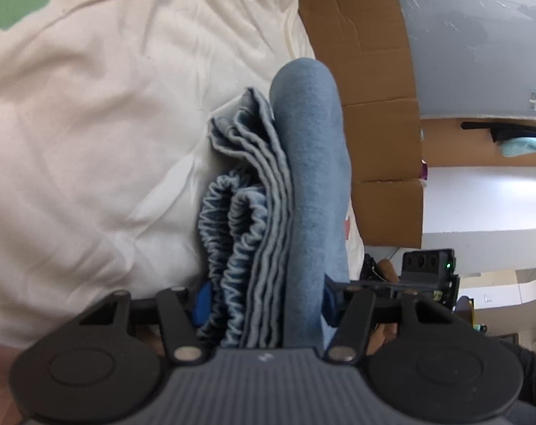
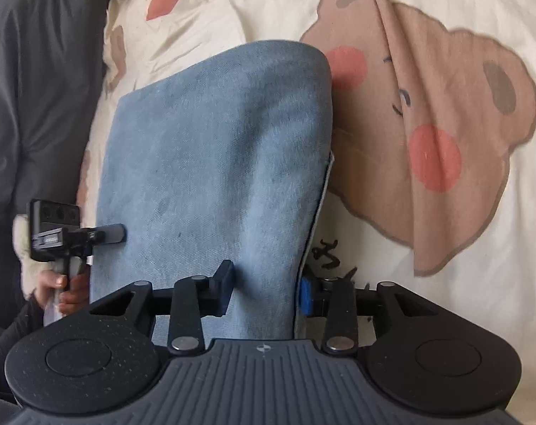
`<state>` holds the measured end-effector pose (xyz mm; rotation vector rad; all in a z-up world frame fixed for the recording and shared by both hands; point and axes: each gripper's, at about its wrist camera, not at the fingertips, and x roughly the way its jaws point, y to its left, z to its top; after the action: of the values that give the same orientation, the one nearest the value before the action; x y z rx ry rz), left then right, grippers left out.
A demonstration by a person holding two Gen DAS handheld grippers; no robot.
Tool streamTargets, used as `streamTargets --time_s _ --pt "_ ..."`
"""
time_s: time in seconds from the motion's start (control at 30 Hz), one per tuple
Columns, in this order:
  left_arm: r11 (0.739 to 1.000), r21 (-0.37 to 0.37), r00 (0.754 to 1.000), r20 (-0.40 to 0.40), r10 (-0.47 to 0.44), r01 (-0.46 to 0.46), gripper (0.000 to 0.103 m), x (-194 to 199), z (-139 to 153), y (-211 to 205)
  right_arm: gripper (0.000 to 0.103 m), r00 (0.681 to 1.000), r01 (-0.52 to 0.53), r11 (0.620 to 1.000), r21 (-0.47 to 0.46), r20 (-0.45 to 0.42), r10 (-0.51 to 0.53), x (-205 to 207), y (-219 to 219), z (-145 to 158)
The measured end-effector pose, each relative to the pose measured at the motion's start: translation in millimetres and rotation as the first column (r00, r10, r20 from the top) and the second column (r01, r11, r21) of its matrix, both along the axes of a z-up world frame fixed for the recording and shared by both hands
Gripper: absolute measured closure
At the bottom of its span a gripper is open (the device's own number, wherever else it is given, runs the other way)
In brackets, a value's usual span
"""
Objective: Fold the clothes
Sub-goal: 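Lift the folded jeans stack off the sheet with both tools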
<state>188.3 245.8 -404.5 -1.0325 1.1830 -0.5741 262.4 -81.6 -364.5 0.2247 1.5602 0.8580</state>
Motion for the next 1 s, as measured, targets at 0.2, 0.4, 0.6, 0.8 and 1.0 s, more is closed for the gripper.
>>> streamTargets --time_s 0.2,0.4,0.6,0.8,1.0 --pt "1.000 0.009 1.000 -0.006 -0.023 0.023 0.038 2.2 -2.7 -4.4 0.061 0.999 0.041 0.996 0.085 -0.036 -0.038 -4.8 -15.2 -14.7" --pt "0.999 0.028 1.000 -0.005 -0.021 0.021 0.043 -0.6 -3.2 -4.7 0.052 0.998 0.044 0.987 0.154 -0.045 -0.038 -11.1 -15.1 -24.8" --pt "0.998 0.051 1.000 -0.019 -0.024 0.025 0.048 2.5 -1.4 -6.0 0.072 1.000 0.005 0.973 0.233 -0.016 -0.002 -10.7 -14.5 -9.2" --pt "0.998 0.060 0.999 -0.024 -0.024 0.026 0.049 4.8 -2.7 -8.2 0.056 0.997 0.053 0.962 0.269 -0.062 -0.038 -10.9 -18.5 -19.4" --pt "0.995 0.094 0.999 -0.032 -0.027 0.030 0.050 7.2 4.6 -15.5 0.065 0.993 0.093 0.951 0.293 -0.100 -0.066 -9.7 -16.8 -38.5"
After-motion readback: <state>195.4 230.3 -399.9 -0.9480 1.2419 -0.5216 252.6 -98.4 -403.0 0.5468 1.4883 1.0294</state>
